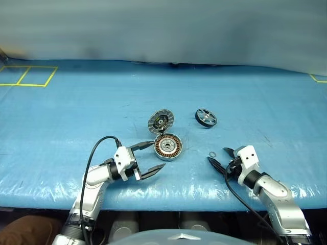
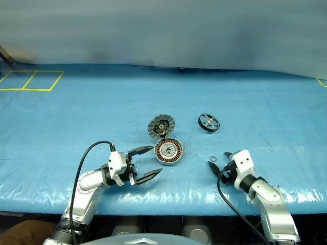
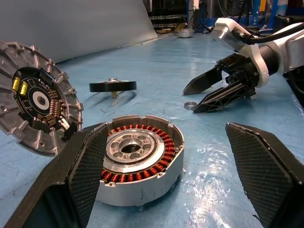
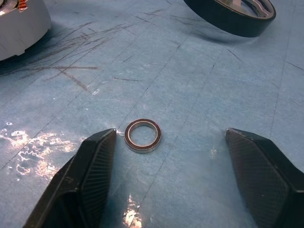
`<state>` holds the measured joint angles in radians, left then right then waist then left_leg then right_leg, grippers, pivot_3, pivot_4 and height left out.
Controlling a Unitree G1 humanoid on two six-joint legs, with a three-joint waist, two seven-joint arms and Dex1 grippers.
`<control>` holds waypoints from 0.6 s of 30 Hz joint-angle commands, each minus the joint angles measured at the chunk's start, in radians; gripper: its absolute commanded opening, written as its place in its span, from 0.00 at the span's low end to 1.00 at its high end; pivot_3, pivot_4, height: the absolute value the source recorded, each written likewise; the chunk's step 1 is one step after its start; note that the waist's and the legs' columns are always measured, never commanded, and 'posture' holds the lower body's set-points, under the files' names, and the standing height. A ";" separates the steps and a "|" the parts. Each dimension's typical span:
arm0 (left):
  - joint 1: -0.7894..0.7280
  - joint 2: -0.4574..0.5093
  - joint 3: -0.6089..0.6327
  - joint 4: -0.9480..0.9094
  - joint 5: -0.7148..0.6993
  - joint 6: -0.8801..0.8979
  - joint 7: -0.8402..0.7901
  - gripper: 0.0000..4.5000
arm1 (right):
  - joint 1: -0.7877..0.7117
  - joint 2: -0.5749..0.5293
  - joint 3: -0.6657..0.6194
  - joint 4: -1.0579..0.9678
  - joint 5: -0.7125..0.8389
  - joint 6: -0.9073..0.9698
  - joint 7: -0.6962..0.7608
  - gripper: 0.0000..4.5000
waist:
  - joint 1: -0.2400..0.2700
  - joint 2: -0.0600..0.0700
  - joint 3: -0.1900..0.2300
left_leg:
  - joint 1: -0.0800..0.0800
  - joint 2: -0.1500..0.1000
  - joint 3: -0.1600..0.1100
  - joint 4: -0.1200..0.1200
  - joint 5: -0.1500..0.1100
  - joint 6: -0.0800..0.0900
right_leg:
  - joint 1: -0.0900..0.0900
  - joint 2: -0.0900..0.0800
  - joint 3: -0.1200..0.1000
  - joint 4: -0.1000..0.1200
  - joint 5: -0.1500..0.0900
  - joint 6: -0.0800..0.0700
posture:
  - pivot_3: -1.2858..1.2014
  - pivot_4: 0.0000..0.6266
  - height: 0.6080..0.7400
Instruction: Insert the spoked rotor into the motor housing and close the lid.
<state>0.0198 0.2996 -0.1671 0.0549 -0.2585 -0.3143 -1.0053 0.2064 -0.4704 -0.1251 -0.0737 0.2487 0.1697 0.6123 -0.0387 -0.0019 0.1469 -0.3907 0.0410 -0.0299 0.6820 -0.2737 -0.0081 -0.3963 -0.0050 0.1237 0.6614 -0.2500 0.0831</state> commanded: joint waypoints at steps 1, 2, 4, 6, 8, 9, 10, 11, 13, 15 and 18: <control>-0.012 0.003 0.005 -0.007 -0.024 -0.029 -0.004 0.93 | -0.002 0.006 0.011 0.042 -0.021 -0.010 -0.007 0.58 | 0.000 0.000 0.000 | 0.000 0.000 0.000 0.000 0.000 0.000 | 0.000 0.000 0.000 0.000 0.000 0.000 | 0.52 0.24 1.00; -0.011 0.005 0.004 -0.004 -0.022 -0.031 -0.005 0.93 | -0.007 0.010 0.017 0.044 -0.019 -0.009 -0.005 0.51 | 0.000 0.000 0.000 | 0.001 0.000 0.000 0.000 0.000 0.000 | 0.001 0.000 0.000 0.000 0.000 0.000 | 0.52 0.24 1.00; -0.008 0.008 0.002 -0.001 -0.018 -0.035 -0.003 0.93 | -0.013 0.012 0.030 0.046 -0.020 -0.005 0.000 0.36 | -0.001 0.000 0.000 | 0.002 0.000 0.000 0.000 0.000 0.000 | 0.002 0.000 0.000 0.000 0.000 0.000 | 0.52 0.24 1.00; -0.005 0.010 0.000 -0.001 -0.018 -0.036 -0.002 0.93 | -0.014 0.008 0.040 0.047 -0.023 0.006 0.002 0.22 | -0.002 0.000 0.000 | 0.003 0.000 0.000 0.000 0.000 0.000 | 0.002 0.000 0.000 0.000 0.000 0.000 | 0.52 0.24 1.00; -0.002 0.012 0.000 -0.001 -0.020 -0.040 -0.001 0.93 | -0.014 0.004 0.044 0.048 -0.024 0.014 0.000 0.14 | -0.002 -0.001 0.000 | 0.004 0.000 0.000 0.000 0.000 0.000 | 0.003 0.000 0.000 0.000 0.000 0.000 | 0.52 0.24 1.00; -0.001 0.012 -0.001 0.000 -0.021 -0.042 0.000 0.93 | -0.014 0.002 0.045 0.048 -0.024 0.015 -0.001 0.14 | -0.003 -0.002 0.000 | 0.004 0.000 0.000 0.000 0.000 0.000 | 0.003 0.000 0.000 0.000 0.000 0.000 | 0.52 0.24 1.00; 0.002 0.012 0.002 0.003 -0.022 -0.047 0.001 0.93 | -0.019 0.009 0.042 0.037 -0.011 0.018 0.001 0.14 | -0.003 -0.002 0.000 | 0.005 0.000 0.001 0.000 0.000 0.000 | 0.004 0.000 0.001 0.000 0.000 0.000 | 0.52 0.24 1.00; 0.004 0.013 0.004 0.007 -0.024 -0.051 0.000 0.93 | -0.024 0.016 0.039 0.023 0.005 0.021 0.006 0.14 | -0.003 -0.002 0.000 | 0.005 0.000 0.001 0.000 0.000 0.000 | 0.004 0.000 0.001 0.000 0.000 0.000 | 0.52 0.24 1.00; 0.006 0.017 0.008 0.022 -0.019 -0.072 -0.001 0.93 | -0.045 0.030 0.042 -0.029 0.054 0.034 0.030 0.14 | -0.006 -0.002 0.000 | 0.005 0.000 0.001 -0.001 0.000 0.000 | 0.004 0.000 0.001 0.000 0.000 0.000 | 0.52 0.24 1.00; 0.007 0.011 0.013 0.032 -0.030 -0.088 0.001 0.93 | -0.070 0.036 0.061 -0.087 0.081 0.047 0.047 0.14 | -0.008 -0.002 0.000 | 0.005 0.001 0.001 -0.002 0.000 0.000 | 0.003 0.000 0.001 0.000 -0.001 -0.001 | 0.52 0.24 1.00; 0.011 0.012 0.011 0.042 -0.031 -0.103 0.002 0.93 | -0.105 0.035 0.105 -0.144 0.065 0.057 0.062 0.14 | -0.015 0.000 0.001 | 0.005 0.001 0.002 -0.003 0.000 0.000 | 0.002 0.000 0.001 0.000 -0.001 -0.001 | 0.52 0.24 1.00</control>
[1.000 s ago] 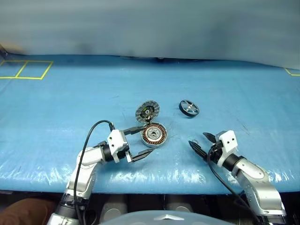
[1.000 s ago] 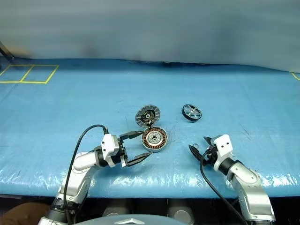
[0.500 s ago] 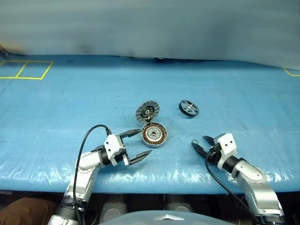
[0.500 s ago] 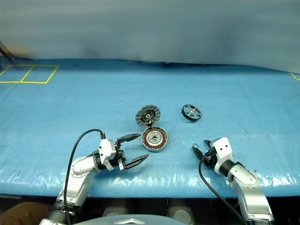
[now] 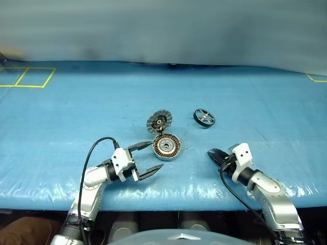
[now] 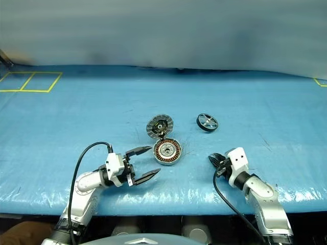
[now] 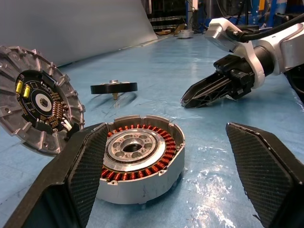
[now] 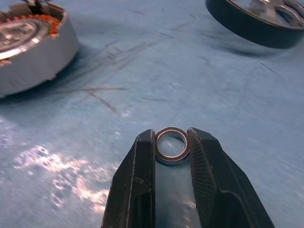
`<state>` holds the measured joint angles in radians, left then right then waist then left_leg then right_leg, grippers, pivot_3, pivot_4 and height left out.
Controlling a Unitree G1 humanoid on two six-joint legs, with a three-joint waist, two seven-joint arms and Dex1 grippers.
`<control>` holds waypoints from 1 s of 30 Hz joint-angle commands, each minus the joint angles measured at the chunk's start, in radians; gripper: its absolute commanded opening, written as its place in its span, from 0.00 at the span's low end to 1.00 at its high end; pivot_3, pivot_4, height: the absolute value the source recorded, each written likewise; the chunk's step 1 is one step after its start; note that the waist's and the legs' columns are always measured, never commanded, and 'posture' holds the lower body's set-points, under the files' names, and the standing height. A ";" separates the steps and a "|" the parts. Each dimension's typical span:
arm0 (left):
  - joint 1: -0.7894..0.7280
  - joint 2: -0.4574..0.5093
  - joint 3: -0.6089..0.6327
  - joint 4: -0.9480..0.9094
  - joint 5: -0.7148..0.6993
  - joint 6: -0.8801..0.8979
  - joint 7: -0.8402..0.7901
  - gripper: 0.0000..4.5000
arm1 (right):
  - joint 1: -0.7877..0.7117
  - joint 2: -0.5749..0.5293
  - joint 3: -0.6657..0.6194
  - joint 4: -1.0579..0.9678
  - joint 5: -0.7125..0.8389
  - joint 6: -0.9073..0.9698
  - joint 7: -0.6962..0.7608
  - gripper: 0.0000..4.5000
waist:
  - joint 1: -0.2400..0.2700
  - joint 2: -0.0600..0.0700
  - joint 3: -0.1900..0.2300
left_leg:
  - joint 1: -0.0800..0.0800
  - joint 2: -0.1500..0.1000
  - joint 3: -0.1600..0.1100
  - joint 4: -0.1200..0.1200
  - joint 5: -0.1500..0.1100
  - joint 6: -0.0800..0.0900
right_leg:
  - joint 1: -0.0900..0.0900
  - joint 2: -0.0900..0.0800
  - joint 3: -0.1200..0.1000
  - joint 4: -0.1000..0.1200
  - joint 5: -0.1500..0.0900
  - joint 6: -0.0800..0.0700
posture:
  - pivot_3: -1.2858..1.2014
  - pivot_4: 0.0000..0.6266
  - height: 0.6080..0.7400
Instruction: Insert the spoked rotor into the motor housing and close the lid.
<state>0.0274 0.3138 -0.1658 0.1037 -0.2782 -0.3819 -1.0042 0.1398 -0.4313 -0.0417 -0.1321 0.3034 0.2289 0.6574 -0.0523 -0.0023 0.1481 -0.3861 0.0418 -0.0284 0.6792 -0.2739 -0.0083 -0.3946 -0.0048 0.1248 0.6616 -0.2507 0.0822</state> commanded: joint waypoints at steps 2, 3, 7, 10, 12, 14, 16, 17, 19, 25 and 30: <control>0.007 0.005 0.006 -0.003 -0.004 -0.042 0.001 0.93 | -0.061 -0.008 0.048 -0.101 -0.005 0.000 0.022 0.14 | -0.001 -0.001 0.000 | -0.001 0.000 0.000 0.000 0.000 0.000 | 0.000 0.000 0.000 0.000 0.000 0.000 | 0.52 0.24 1.00; 0.008 0.007 0.005 -0.002 -0.005 -0.044 0.000 0.93 | -0.074 -0.008 0.061 -0.107 -0.011 0.001 0.024 0.14 | -0.001 -0.001 0.000 | -0.001 0.000 0.000 0.000 0.000 0.000 | -0.001 0.000 0.000 -0.001 0.000 0.000 | 0.52 0.24 1.00; 0.016 0.012 0.010 -0.004 -0.009 -0.050 0.005 0.93 | -0.141 0.003 0.120 -0.118 -0.025 0.012 0.035 0.14 | 0.000 -0.001 0.000 | -0.005 0.000 0.000 -0.001 0.000 0.000 | -0.004 0.000 0.000 -0.002 0.000 0.000 | 0.52 0.24 1.00; 0.020 0.017 0.011 0.003 0.000 -0.050 0.011 0.93 | -0.184 0.012 0.175 -0.091 -0.049 0.018 0.043 0.14 | 0.000 -0.001 0.000 | -0.007 0.000 -0.001 -0.001 0.000 0.000 | -0.006 0.000 -0.001 -0.002 0.000 0.000 | 0.52 0.24 1.00; 0.025 0.019 0.009 0.005 0.004 -0.046 0.017 0.93 | -0.215 0.024 0.204 -0.052 -0.077 0.010 0.037 0.14 | 0.000 -0.001 0.000 | -0.007 0.000 -0.001 -0.001 0.000 0.000 | -0.006 0.000 -0.001 -0.002 0.000 0.000 | 0.52 0.24 1.00; 0.030 0.020 0.007 0.006 0.011 -0.048 0.024 0.93 | -0.236 0.030 0.223 -0.019 -0.097 -0.003 0.038 0.14 | 0.000 -0.001 0.000 | -0.007 0.000 -0.001 -0.001 0.000 0.000 | -0.006 0.000 -0.001 -0.002 0.000 0.000 | 0.52 0.24 1.00; 0.039 0.023 0.005 0.000 0.016 -0.046 0.032 0.93 | -0.256 0.040 0.233 0.001 -0.096 -0.006 0.050 0.14 | 0.001 -0.001 0.001 | -0.007 0.000 -0.001 -0.002 0.000 0.000 | -0.006 0.000 -0.001 -0.002 0.000 0.000 | 0.52 0.24 1.00; 0.043 0.022 0.005 -0.004 0.016 -0.043 0.037 0.93 | -0.262 0.043 0.236 0.005 -0.095 -0.007 0.056 0.14 | 0.001 -0.001 0.001 | -0.007 0.000 -0.001 -0.002 0.000 0.000 | -0.006 0.000 -0.001 -0.002 0.000 0.000 | 0.52 0.24 1.00; 0.051 0.024 0.006 -0.008 0.019 -0.041 0.046 0.93 | -0.270 0.045 0.248 0.008 -0.095 -0.002 0.072 0.14 | 0.000 -0.001 0.001 | -0.008 0.000 -0.001 -0.002 0.000 0.000 | -0.007 0.000 -0.001 -0.002 0.000 0.000 | 0.52 0.24 1.00; 0.056 0.027 0.001 -0.012 0.024 -0.032 0.061 0.93 | -0.282 0.049 0.265 0.020 -0.104 -0.003 0.085 0.14 | -0.001 -0.001 0.001 | -0.008 0.000 -0.001 -0.002 0.000 0.000 | -0.007 0.000 -0.001 -0.002 0.000 -0.001 | 0.52 0.24 1.00; 0.054 0.029 -0.008 -0.007 0.041 -0.030 0.072 0.93 | -0.288 0.060 0.275 0.018 -0.101 -0.003 0.094 0.14 | -0.001 -0.001 0.001 | -0.008 0.000 -0.001 -0.002 0.000 0.000 | -0.007 0.000 -0.001 -0.002 0.000 -0.001 | 0.52 0.24 1.00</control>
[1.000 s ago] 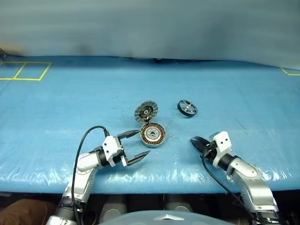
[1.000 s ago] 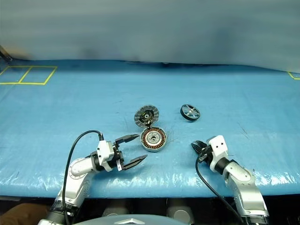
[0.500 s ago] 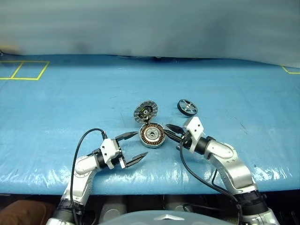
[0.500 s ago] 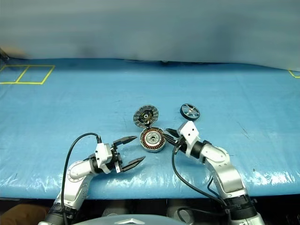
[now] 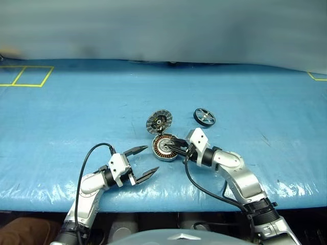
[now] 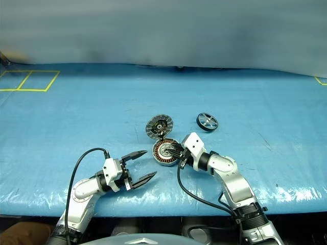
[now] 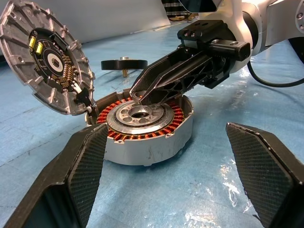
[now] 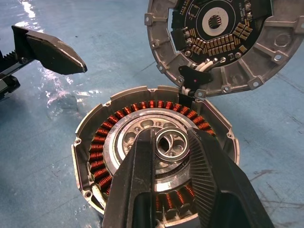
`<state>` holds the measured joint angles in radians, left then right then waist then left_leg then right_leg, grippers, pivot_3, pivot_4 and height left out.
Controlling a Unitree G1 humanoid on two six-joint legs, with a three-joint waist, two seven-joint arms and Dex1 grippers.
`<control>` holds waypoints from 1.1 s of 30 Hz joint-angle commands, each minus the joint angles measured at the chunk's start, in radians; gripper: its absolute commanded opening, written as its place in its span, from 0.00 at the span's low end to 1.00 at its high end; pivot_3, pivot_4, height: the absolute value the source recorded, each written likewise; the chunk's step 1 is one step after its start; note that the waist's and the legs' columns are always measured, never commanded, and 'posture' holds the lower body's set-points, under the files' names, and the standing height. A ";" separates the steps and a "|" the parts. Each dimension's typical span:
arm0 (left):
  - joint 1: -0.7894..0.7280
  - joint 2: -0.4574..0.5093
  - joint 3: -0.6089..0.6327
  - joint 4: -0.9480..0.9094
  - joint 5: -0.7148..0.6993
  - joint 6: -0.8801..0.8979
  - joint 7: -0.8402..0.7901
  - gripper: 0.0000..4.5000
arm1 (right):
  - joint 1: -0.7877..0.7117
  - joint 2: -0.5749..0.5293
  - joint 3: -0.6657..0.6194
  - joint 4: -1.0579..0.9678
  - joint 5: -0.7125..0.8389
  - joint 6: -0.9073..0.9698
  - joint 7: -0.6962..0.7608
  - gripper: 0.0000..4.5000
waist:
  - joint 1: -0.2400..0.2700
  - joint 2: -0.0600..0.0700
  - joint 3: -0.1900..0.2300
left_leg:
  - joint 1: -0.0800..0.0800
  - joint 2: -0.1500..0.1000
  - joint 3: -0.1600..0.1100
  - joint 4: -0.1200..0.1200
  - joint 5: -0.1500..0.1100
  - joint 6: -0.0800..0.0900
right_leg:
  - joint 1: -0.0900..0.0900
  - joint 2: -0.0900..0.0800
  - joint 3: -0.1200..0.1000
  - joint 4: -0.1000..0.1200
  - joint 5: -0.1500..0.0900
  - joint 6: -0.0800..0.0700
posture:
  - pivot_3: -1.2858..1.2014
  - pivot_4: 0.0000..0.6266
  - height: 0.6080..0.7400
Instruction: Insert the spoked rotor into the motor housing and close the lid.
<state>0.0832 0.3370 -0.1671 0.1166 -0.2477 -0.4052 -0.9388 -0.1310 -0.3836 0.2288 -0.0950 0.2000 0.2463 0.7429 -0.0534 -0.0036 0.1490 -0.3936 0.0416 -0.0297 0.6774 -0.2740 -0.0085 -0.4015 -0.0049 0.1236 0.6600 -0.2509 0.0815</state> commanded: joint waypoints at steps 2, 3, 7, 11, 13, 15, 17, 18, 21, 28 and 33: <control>-0.003 0.006 -0.008 -0.019 0.014 -0.005 0.008 0.93 | -0.021 0.019 0.009 -0.017 0.001 -0.020 0.008 0.14 | 0.000 0.000 0.000 | 0.000 0.000 0.000 0.000 0.000 0.000 | 0.000 0.000 0.000 0.000 0.000 0.000 | 0.52 0.24 1.00; -0.004 0.005 -0.009 -0.020 0.014 -0.004 0.008 0.93 | -0.023 0.022 0.012 -0.014 0.000 -0.020 0.009 0.14 | -0.001 0.000 0.000 | 0.000 0.000 0.000 0.000 0.000 0.000 | 0.000 0.000 0.000 0.000 0.000 0.000 | 0.52 0.24 1.00; -0.007 0.003 -0.009 -0.021 0.016 -0.001 0.011 0.93 | -0.030 0.028 0.018 0.004 -0.004 -0.025 0.013 0.14 | -0.001 0.000 0.000 | 0.000 0.000 0.000 0.000 0.000 0.000 | 0.000 0.000 0.000 0.000 0.000 0.000 | 0.52 0.24 1.00; -0.008 0.004 -0.009 -0.023 0.017 0.001 0.015 0.93 | -0.036 0.029 0.021 0.011 -0.006 -0.026 0.018 0.14 | -0.001 0.000 0.000 | 0.000 0.000 0.000 0.000 0.000 0.000 | -0.001 0.000 0.000 0.000 0.000 0.000 | 0.52 0.24 1.00; -0.006 0.005 -0.009 -0.026 0.018 0.003 0.018 0.93 | -0.037 0.031 0.022 0.015 -0.007 -0.027 0.020 0.14 | -0.001 0.000 0.000 | 0.000 0.000 0.000 -0.001 0.000 0.000 | -0.001 0.000 0.000 0.000 0.000 0.000 | 0.52 0.24 1.00; -0.003 0.006 -0.010 -0.031 0.017 0.005 0.022 0.93 | -0.041 0.034 0.022 0.024 -0.011 -0.028 0.020 0.14 | -0.001 0.000 0.000 | 0.000 0.000 0.000 -0.001 0.000 0.000 | -0.001 0.000 0.000 0.000 0.000 0.000 | 0.52 0.24 1.00; -0.001 0.006 -0.010 -0.032 0.018 0.005 0.026 0.93 | -0.043 0.036 0.021 0.028 -0.010 -0.025 0.023 0.14 | -0.001 0.000 0.000 | 0.000 0.000 0.000 -0.001 0.000 0.000 | -0.001 0.000 0.000 0.000 0.000 0.000 | 0.52 0.24 1.00; 0.000 0.007 -0.010 -0.033 0.018 0.005 0.027 0.93 | -0.044 0.036 0.021 0.030 -0.010 -0.024 0.025 0.14 | -0.002 0.000 0.000 | 0.000 0.000 0.000 -0.001 0.000 0.000 | -0.001 0.000 0.000 0.000 0.000 0.000 | 0.52 0.24 1.00; 0.001 0.007 -0.009 -0.031 0.019 0.004 0.030 0.93 | -0.045 0.035 0.027 0.034 -0.018 -0.028 0.028 0.35 | -0.003 0.000 0.000 | 0.000 0.000 0.000 -0.001 0.000 0.000 | -0.001 0.000 0.000 0.000 0.000 0.000 | 0.52 0.24 1.00; 0.002 0.005 -0.013 -0.027 0.022 0.002 0.033 0.93 | -0.039 0.043 0.018 0.015 0.002 -0.044 0.040 0.56 | -0.006 -0.001 0.001 | 0.000 0.000 0.000 -0.002 0.000 0.000 | -0.001 0.000 0.000 0.000 0.000 0.000 | 0.52 0.24 1.00; 0.001 0.002 -0.019 -0.023 0.023 0.003 0.031 0.93 | -0.038 0.064 -0.004 0.003 0.043 -0.030 0.035 0.56 | -0.006 -0.001 0.001 | 0.000 0.000 0.000 -0.003 0.000 0.000 | -0.002 0.000 0.000 0.000 0.000 0.000 | 0.52 0.24 1.00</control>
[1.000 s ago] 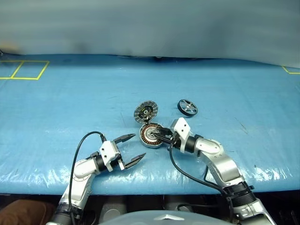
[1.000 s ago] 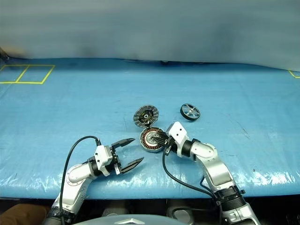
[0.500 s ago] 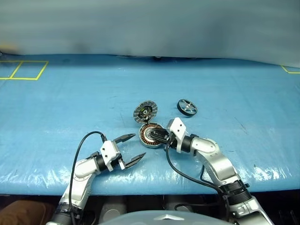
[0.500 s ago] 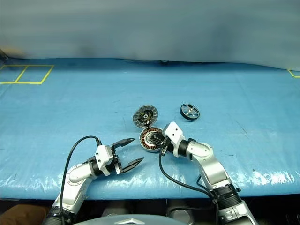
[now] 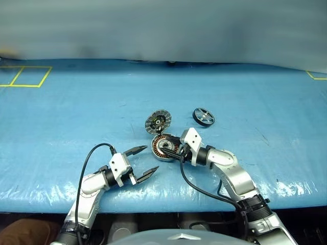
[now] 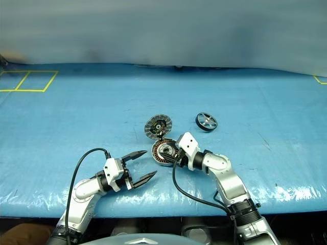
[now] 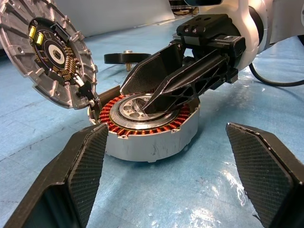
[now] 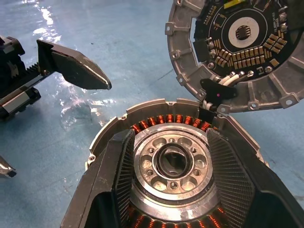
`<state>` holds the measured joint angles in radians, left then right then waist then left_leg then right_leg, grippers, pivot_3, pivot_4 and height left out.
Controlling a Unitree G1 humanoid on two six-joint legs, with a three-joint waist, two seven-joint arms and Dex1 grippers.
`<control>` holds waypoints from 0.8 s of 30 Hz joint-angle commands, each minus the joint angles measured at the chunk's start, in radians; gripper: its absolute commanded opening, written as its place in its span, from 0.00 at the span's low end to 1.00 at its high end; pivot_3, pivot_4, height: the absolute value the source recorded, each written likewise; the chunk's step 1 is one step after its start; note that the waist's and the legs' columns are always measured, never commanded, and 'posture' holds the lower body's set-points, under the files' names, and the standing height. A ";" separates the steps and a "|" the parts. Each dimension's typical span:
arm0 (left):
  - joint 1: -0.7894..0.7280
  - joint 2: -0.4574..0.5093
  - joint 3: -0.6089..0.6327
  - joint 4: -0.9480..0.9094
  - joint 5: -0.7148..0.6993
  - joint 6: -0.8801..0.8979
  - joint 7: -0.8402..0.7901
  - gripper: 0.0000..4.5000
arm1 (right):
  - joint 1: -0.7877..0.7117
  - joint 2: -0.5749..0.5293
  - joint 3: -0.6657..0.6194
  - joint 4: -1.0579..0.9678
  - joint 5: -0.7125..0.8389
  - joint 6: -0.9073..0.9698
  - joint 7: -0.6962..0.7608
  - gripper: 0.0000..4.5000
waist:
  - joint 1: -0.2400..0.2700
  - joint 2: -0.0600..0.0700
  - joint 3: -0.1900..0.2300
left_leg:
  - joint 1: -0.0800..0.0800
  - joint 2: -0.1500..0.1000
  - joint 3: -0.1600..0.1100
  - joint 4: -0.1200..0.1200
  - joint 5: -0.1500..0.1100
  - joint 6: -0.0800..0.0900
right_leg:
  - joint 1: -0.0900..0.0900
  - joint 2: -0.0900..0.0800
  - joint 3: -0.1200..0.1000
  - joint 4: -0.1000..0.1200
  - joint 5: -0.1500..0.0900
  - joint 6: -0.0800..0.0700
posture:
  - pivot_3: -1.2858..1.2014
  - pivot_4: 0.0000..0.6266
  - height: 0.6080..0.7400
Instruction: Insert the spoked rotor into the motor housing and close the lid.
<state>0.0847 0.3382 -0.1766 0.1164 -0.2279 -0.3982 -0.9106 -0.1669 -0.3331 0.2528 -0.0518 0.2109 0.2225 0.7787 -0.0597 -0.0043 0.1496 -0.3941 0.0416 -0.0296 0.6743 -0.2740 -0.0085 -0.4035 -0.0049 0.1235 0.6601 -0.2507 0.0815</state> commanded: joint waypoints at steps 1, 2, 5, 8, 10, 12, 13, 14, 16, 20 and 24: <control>-0.001 0.001 -0.010 -0.022 0.003 -0.004 0.003 0.93 | -0.004 0.016 -0.031 -0.038 0.034 -0.005 -0.004 0.52 | 0.000 0.000 0.000 | 0.000 0.000 0.000 0.000 0.000 0.000 | 0.000 0.000 0.000 0.000 0.000 0.000 | 0.52 0.24 1.00; -0.001 0.001 -0.011 -0.021 0.004 -0.003 0.002 0.93 | -0.004 0.018 -0.034 -0.036 0.035 -0.005 -0.007 0.47 | 0.000 0.000 0.000 | 0.000 0.000 0.000 -0.001 0.000 0.000 | 0.000 0.000 0.000 0.000 0.000 0.000 | 0.52 0.24 1.00; 0.000 0.001 -0.013 -0.018 0.006 -0.004 0.002 0.93 | -0.005 0.022 -0.039 -0.030 0.033 -0.002 -0.015 0.29 | 0.000 0.000 0.000 | 0.000 0.000 0.000 -0.002 0.000 0.000 | -0.001 0.000 0.000 0.000 0.001 -0.002 | 0.52 0.24 1.00; 0.001 0.000 -0.014 -0.016 0.009 -0.007 0.005 0.93 | -0.010 0.016 -0.034 -0.014 0.006 0.000 -0.031 0.07 | 0.000 0.000 0.000 | 0.000 0.000 0.000 -0.003 0.000 0.000 | -0.002 0.000 0.000 0.000 0.003 -0.002 | 0.52 0.24 1.00; 0.003 0.000 -0.013 -0.016 0.010 -0.007 0.007 0.93 | -0.012 0.015 -0.032 -0.010 0.002 -0.006 -0.028 0.00 | 0.000 0.000 0.000 | 0.000 0.000 0.000 -0.005 0.000 -0.001 | -0.003 0.000 0.000 0.000 0.003 -0.002 | 0.52 0.24 1.00; 0.005 0.001 -0.012 -0.016 0.010 -0.007 0.008 0.93 | -0.013 0.018 -0.030 -0.010 0.012 -0.011 -0.013 0.00 | 0.000 0.000 0.000 | 0.000 0.000 0.000 -0.008 0.001 -0.002 | -0.005 0.000 0.000 0.000 0.003 -0.003 | 0.52 0.24 1.00; 0.006 0.001 -0.010 -0.016 0.011 -0.009 0.010 0.93 | -0.014 0.018 -0.027 -0.011 0.013 -0.011 -0.007 0.00 | 0.000 0.000 0.000 | 0.000 0.000 0.000 -0.009 0.001 -0.002 | -0.005 0.000 0.000 0.000 0.003 -0.003 | 0.52 0.24 1.00; 0.007 -0.001 -0.009 -0.017 0.010 -0.011 0.013 0.93 | -0.015 0.016 -0.025 -0.012 0.011 -0.010 -0.003 0.00 | 0.000 0.000 0.000 | 0.000 0.000 0.000 -0.010 0.001 -0.002 | -0.005 0.000 0.000 0.000 0.003 -0.004 | 0.52 0.24 1.00; 0.008 -0.001 -0.009 -0.018 0.009 -0.013 0.016 0.93 | -0.015 0.015 -0.018 -0.011 0.006 -0.007 0.003 0.00 | 0.000 0.000 0.000 | 0.000 0.000 0.000 -0.011 0.001 -0.002 | -0.005 0.000 0.000 0.000 0.003 -0.004 | 0.52 0.24 1.00; 0.010 -0.001 -0.009 -0.019 0.009 -0.016 0.021 0.93 | -0.019 0.015 -0.013 -0.011 -0.001 -0.007 0.008 0.00 | 0.000 0.000 0.000 | 0.000 0.000 0.000 -0.011 0.001 -0.002 | -0.006 0.000 0.000 0.000 0.003 -0.004 | 0.52 0.24 1.00; 0.011 -0.001 -0.009 -0.016 0.010 -0.018 0.024 0.93 | -0.025 -0.001 0.003 -0.014 -0.022 -0.004 0.013 0.00 | 0.000 0.000 0.000 | 0.000 0.000 0.000 -0.011 0.001 -0.002 | -0.006 0.000 -0.001 0.000 0.003 -0.004 | 0.52 0.24 1.00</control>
<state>0.0935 0.3375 -0.1875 0.1165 -0.2153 -0.3993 -0.8921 -0.1769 -0.3246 0.2543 -0.0437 0.1985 0.2275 0.7859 -0.0598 -0.0043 0.1496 -0.3943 0.0416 -0.0295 0.6632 -0.2728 -0.0105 -0.4091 -0.0048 0.1230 0.6600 -0.2479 0.0774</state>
